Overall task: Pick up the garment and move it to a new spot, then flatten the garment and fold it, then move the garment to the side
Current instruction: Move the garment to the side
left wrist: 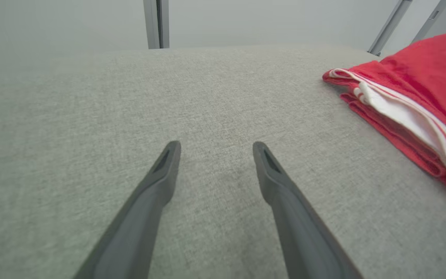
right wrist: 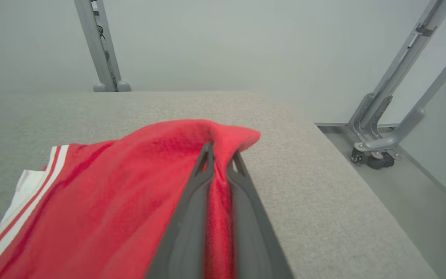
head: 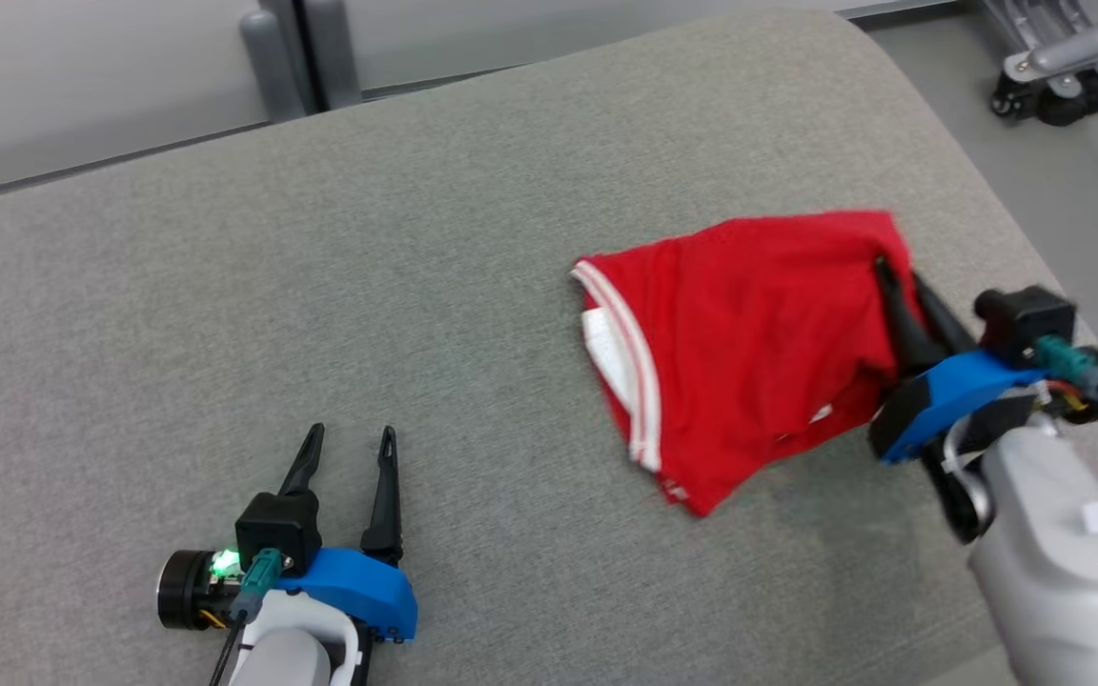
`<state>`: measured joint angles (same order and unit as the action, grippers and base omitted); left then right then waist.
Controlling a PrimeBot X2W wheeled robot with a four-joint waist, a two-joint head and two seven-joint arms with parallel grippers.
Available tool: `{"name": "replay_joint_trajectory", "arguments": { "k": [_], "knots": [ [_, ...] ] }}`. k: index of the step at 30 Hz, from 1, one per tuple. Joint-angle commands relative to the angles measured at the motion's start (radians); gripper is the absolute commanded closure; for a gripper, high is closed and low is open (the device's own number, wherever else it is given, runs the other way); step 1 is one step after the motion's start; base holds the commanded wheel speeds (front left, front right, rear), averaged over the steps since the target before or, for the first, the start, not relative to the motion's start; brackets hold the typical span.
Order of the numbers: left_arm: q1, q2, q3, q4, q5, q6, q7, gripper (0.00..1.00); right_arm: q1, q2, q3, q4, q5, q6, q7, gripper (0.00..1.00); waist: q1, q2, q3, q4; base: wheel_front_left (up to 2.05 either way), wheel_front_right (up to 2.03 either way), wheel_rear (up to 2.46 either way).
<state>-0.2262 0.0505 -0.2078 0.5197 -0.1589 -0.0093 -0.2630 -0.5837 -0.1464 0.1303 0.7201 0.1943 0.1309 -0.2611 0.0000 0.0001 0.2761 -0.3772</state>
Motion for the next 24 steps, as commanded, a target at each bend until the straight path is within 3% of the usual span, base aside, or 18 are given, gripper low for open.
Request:
{"name": "replay_joint_trajectory", "arguments": {
  "k": [1,12,19,20,21,24],
  "knots": [
    [-0.017,0.000,-0.001,0.001,0.010,-0.004,-0.002,0.00,-0.044,-0.039,-0.032,0.023,-0.027,0.000,-0.006,1.00,0.0000,-0.0001,0.032,0.046,0.00,0.00,0.00],
    [-0.044,0.004,0.003,-0.002,0.031,-0.010,0.000,0.00,-0.230,-0.239,-0.263,0.223,-0.274,0.000,-0.006,1.00,0.0000,-0.0001,0.083,0.176,0.00,0.00,0.00],
    [-0.051,0.009,0.009,0.003,0.045,-0.013,0.000,0.00,-0.275,-0.302,-0.450,0.280,-0.436,0.000,-0.006,1.00,0.0000,-0.0001,0.108,0.223,0.00,0.00,0.00],
    [-0.052,0.009,0.011,0.004,0.046,-0.013,0.000,0.00,-0.280,-0.308,-0.478,0.273,-0.467,0.000,-0.006,0.76,0.0000,-0.0001,0.110,0.226,0.00,0.00,0.00],
    [-0.051,0.009,0.012,0.005,0.048,-0.008,0.000,0.00,-0.280,-0.311,-0.505,0.274,-0.501,0.000,-0.006,0.00,0.0000,-0.0001,0.111,0.230,0.00,0.00,0.00],
    [-0.051,0.010,0.010,0.011,0.056,0.002,0.001,0.00,-0.282,-0.280,-0.597,0.223,-0.564,0.000,-0.005,0.00,0.0000,-0.0001,0.108,0.237,0.00,0.00,0.00]
  ]
}}
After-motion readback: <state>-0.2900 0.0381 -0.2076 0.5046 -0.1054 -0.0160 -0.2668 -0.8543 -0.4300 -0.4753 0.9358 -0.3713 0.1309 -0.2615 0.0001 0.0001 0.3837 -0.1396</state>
